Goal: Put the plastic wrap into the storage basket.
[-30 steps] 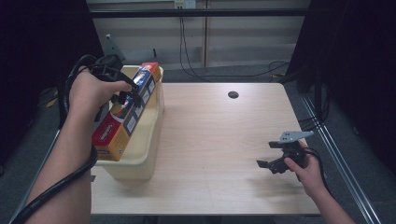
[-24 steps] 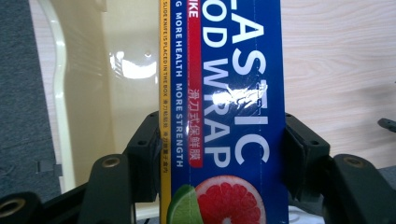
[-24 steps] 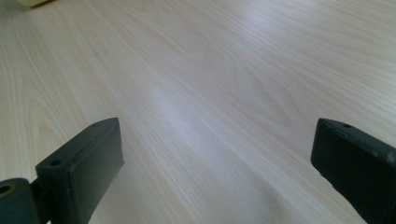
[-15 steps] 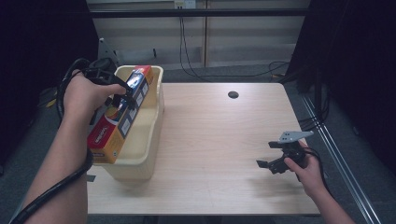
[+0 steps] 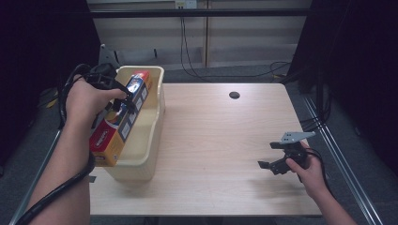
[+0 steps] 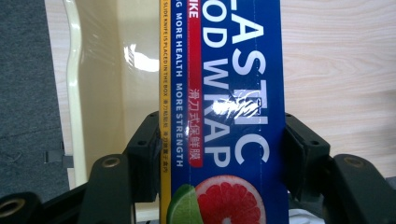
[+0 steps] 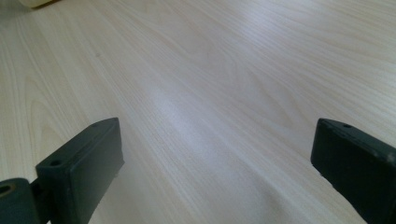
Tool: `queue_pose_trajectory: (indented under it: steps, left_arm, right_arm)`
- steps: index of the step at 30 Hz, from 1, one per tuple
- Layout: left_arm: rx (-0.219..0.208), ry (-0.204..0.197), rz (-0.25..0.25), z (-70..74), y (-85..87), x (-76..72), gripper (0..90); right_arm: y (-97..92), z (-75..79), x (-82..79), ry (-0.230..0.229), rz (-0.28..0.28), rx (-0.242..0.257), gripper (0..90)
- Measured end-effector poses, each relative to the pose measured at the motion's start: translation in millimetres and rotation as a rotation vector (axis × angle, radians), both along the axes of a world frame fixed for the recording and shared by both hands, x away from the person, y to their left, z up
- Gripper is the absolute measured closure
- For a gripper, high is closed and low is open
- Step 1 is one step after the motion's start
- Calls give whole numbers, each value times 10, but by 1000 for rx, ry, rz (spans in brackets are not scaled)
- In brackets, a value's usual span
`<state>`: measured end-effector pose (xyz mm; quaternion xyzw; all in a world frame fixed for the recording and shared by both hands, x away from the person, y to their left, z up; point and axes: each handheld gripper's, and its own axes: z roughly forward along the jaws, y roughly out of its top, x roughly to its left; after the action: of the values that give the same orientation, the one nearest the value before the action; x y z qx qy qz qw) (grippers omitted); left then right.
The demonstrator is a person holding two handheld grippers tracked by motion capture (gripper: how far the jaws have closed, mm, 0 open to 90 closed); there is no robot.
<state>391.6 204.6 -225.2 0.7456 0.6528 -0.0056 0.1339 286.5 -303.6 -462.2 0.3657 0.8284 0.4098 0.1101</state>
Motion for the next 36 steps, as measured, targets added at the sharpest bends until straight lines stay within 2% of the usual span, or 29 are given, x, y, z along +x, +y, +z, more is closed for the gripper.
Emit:
queue_pose_trajectory:
  steps: [26, 36]
  left_arm:
    - [-2, 26, 23, -240, -16, 15, 411]
    - [-4, 38, 12, -306, 6, 21, 411]
  right_arm:
    - [2, -5, 6, -2, 5, 2, 21]
    - [6, -7, 7, -2, 3, 3, 21]
